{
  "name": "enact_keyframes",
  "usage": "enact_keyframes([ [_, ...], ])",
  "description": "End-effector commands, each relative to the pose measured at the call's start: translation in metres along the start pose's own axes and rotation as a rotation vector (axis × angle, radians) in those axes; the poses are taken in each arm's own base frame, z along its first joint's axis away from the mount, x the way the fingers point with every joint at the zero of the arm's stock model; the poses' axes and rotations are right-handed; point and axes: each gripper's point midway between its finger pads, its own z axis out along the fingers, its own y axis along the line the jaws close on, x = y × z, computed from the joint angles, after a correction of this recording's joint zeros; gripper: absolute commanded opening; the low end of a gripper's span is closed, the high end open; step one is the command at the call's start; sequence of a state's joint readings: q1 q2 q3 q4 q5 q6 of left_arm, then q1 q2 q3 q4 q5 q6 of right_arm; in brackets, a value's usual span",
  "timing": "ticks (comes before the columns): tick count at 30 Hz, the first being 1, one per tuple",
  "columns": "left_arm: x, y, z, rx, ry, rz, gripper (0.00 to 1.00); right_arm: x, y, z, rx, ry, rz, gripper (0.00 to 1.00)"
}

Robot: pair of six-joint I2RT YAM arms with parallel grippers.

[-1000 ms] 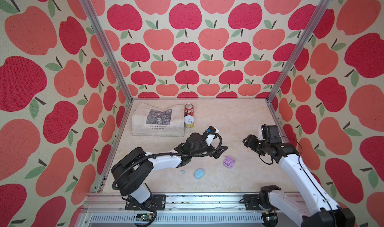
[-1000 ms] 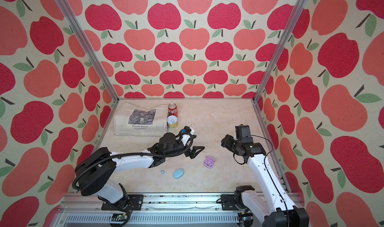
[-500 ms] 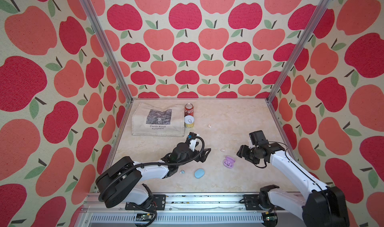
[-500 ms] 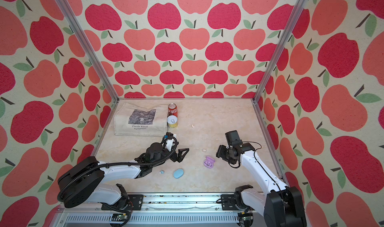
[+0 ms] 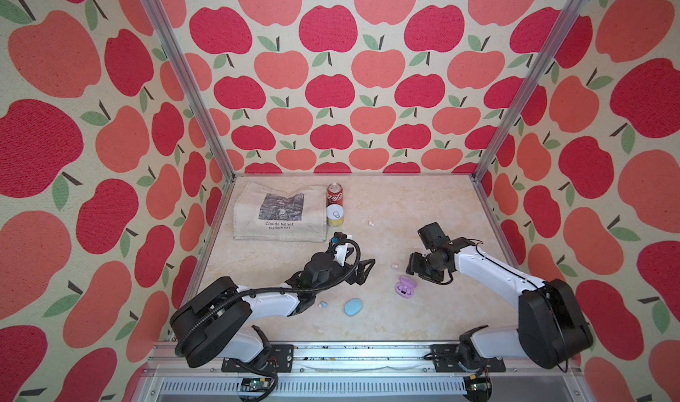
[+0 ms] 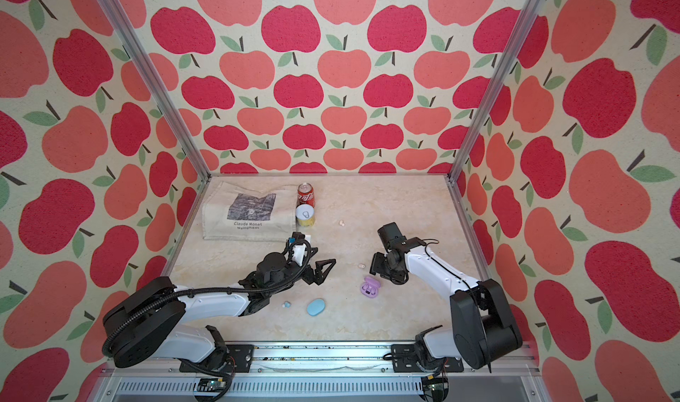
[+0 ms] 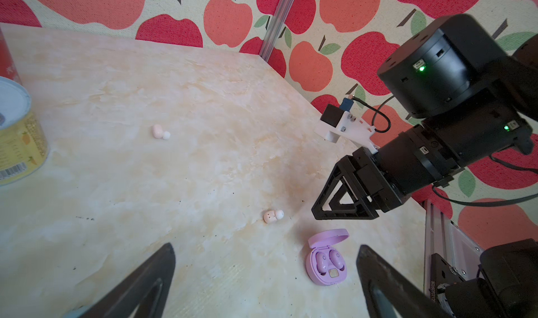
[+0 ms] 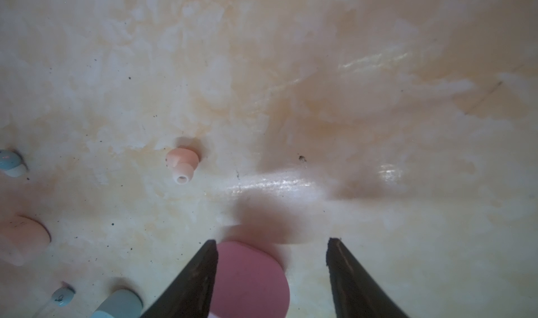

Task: Insert wireless bluetooth earbuds into charging case
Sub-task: Close the charging case at the center of the table.

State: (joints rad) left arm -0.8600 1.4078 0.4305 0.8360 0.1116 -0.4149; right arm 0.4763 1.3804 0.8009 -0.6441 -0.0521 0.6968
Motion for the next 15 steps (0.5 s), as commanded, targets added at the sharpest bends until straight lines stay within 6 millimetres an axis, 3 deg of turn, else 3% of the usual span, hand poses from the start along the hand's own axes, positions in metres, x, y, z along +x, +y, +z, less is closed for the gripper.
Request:
enact_keyframes([
  [1,-0.002,-0.001,0.000,0.005,-0.022,-0.010,0.99,0.000,0.001,-0.003,0.024,-0.006,-0.015,0.63],
  [15,-0.003,0.001,0.001,-0.003,-0.023,-0.008,0.99,0.030,0.003,-0.015,0.051,-0.005,-0.129,0.63],
])
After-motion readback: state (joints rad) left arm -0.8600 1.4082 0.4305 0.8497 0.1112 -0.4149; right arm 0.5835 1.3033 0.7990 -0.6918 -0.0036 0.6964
